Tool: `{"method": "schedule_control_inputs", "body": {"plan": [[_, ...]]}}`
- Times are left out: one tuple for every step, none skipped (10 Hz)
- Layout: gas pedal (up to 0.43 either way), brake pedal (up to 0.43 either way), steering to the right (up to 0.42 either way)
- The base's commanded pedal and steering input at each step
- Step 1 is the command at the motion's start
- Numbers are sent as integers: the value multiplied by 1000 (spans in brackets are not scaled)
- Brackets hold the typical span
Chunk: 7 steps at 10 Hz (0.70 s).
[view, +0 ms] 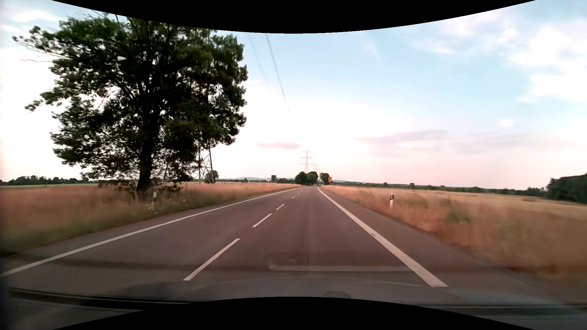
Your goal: Follow the waypoints while adhering to traffic rules and regulations
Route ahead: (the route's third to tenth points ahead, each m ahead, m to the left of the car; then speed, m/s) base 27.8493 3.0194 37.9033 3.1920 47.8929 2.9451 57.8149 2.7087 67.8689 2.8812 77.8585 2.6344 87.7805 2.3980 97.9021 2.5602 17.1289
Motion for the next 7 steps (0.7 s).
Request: {"method": "schedule_control_inputs", "body": {"plan": [[8,0,-1],[8,0,-1],[8,0,-1],[8,0,-2],[8,0,-1],[8,0,-1],[8,0,-2]]}}
